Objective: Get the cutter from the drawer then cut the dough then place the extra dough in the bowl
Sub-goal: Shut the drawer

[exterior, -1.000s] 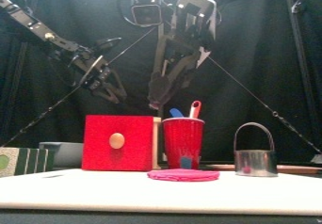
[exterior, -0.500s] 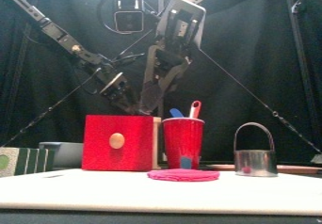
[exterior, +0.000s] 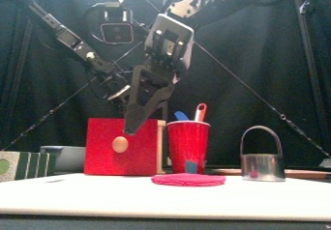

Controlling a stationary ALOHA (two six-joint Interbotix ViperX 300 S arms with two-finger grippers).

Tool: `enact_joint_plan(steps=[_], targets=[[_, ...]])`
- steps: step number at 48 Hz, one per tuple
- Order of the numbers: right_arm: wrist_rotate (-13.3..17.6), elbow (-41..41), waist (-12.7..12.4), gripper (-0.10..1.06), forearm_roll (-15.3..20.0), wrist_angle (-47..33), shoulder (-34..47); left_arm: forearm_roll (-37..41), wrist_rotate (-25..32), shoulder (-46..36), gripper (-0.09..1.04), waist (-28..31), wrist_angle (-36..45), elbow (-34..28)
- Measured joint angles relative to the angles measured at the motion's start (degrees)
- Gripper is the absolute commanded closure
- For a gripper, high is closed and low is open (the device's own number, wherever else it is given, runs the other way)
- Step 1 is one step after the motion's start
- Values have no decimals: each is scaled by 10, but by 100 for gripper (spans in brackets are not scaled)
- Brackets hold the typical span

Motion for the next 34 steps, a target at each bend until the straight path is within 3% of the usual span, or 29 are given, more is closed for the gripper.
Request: enact_joint_plan(steps=[14, 25, 34], targets=[[7, -14, -1, 50, 1, -10, 25, 30, 35, 60, 30, 7, 170, -85], [7, -20, -2, 50, -2, -25, 36, -17, 102, 115, 30, 7, 234, -146], [7, -20, -7, 50, -14, -37, 39, -46, 128, 127, 30, 7, 245, -158]])
